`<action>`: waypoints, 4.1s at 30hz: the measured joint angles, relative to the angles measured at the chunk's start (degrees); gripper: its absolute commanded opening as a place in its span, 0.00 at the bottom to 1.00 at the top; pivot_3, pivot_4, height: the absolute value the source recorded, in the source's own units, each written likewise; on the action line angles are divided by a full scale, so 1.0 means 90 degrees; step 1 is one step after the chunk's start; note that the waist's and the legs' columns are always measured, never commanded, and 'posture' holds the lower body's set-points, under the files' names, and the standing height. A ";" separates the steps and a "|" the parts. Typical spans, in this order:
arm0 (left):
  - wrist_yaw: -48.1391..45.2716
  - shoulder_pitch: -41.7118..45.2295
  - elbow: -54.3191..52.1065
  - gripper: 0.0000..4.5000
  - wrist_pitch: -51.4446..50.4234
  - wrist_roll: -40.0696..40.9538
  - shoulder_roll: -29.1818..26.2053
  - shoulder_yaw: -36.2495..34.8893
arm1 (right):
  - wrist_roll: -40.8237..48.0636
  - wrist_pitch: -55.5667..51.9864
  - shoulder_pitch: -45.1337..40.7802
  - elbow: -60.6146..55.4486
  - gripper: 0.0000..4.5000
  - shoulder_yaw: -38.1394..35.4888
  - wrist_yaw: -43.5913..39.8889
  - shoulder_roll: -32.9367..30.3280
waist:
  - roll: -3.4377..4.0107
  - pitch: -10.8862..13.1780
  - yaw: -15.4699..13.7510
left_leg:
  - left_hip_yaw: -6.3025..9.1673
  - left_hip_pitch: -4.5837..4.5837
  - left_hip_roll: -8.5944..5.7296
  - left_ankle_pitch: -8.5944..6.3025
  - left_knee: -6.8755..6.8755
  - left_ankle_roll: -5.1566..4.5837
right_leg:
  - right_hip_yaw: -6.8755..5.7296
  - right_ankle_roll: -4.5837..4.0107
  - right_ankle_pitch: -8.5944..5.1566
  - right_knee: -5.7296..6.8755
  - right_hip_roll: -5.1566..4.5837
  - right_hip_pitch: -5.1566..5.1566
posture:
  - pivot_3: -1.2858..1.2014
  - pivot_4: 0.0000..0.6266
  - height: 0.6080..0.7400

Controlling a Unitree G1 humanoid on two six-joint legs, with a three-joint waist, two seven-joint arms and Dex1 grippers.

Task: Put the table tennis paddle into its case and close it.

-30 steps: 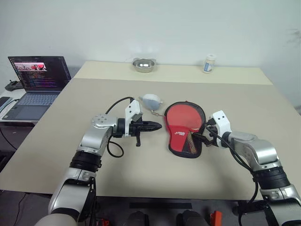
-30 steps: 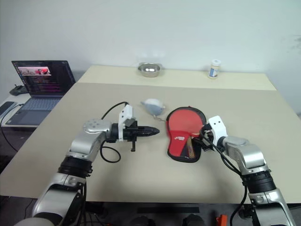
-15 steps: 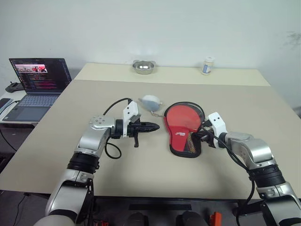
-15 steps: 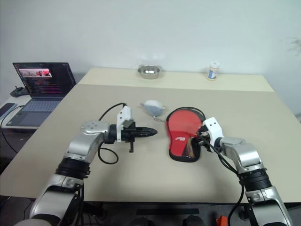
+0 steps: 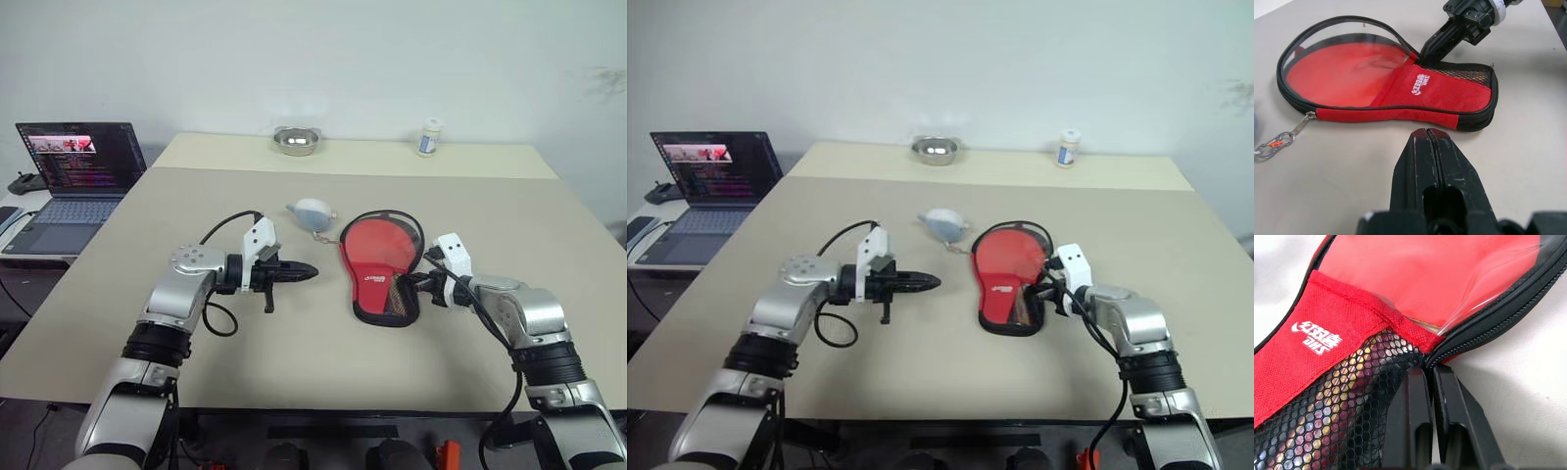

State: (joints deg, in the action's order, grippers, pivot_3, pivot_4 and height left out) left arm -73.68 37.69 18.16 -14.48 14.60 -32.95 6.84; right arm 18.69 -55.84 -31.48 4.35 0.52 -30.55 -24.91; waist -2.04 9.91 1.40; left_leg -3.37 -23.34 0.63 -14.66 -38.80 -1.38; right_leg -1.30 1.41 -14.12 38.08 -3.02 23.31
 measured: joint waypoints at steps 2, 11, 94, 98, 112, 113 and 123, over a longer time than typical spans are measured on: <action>-0.0157 -0.0118 -0.0172 0.00 -0.0073 0.0107 -0.0154 -0.0008 | 0.0092 -0.0155 0.0085 -0.0256 0.01 -0.0047 -0.0010 0.0051 | 0.0001 0.0000 0.0008 | 0.0001 -0.0010 0.0001 -0.0001 0.0010 0.0001 | 0.0000 -0.0001 -0.0001 -0.0003 0.0000 0.0014 | 0.52 0.24 1.00; -0.0773 -0.0423 -0.0828 0.00 -0.0320 0.0516 -0.0586 -0.0038 | 0.0505 -0.0916 0.0202 -0.1765 0.01 0.0367 0.0086 0.0741 | 0.0008 0.0005 0.0043 | -0.0006 -0.0073 0.0006 0.0001 0.0009 0.0001 | 0.0007 -0.0002 0.0000 0.0010 0.0008 0.0085 | 0.52 0.24 1.00; 0.0312 -0.0776 -0.1655 0.74 -0.1465 0.0951 -0.0771 -0.0250 | 0.0046 0.1266 0.0873 -0.1944 1.00 0.1917 -0.0325 -0.0030 | 0.0002 0.0004 -0.0112 | -0.0002 -0.0076 0.0001 0.0000 -0.0002 0.0001 | 0.0001 0.0001 -0.0002 0.0002 0.0011 0.0080 | 0.52 0.24 1.00; 0.0717 -0.0018 -0.0891 0.99 -0.1100 0.0659 -0.0565 -0.0280 | -0.0042 0.1298 0.0943 -0.1993 1.00 0.1930 -0.0370 -0.0056 | 0.0001 0.0003 -0.0137 | 0.0001 -0.0062 0.0001 0.0001 -0.0006 0.0001 | -0.0003 0.0001 -0.0001 0.0004 0.0013 0.0065 | 0.52 0.24 1.00; 0.1272 0.2031 0.3491 0.99 0.1244 -0.0981 0.0510 0.0142 | -0.0245 0.1187 0.1074 -0.2206 1.00 0.1951 -0.0332 0.0108 | -0.0001 0.0002 -0.0135 | 0.0001 -0.0060 0.0001 0.0000 -0.0007 0.0000 | -0.0008 0.0001 -0.0001 0.0000 0.0040 0.0059 | 0.52 0.24 1.00; 0.1275 0.2094 0.3752 0.99 0.1306 -0.1050 0.0597 0.0149 | -0.0250 0.1166 0.1076 -0.2213 1.00 0.1950 -0.0326 0.0123 | -0.0001 0.0002 -0.0135 | 0.0001 -0.0061 0.0002 0.0000 -0.0007 0.0000 | -0.0007 0.0001 -0.0001 0.0000 0.0041 0.0059 | 0.52 0.24 1.00; 0.1743 0.2776 0.5749 0.99 0.1914 -0.1795 0.1311 0.0213 | -0.0269 0.0977 0.1072 -0.2340 1.00 0.1950 -0.0179 0.0215 | -0.0003 0.0002 -0.0136 | 0.0002 -0.0063 0.0002 0.0000 -0.0008 0.0000 | -0.0009 0.0001 -0.0001 0.0001 0.0042 0.0060 | 0.52 0.24 1.00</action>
State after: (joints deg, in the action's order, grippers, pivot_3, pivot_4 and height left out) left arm -57.99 62.68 69.90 2.75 -1.55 -21.16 8.76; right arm 16.27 -47.06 -21.84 -16.71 18.07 -32.16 -22.98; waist -2.07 9.93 0.18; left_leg -3.34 -23.90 0.65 -14.65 -38.88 -1.38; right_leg -1.38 1.43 -14.12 38.09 -2.65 23.85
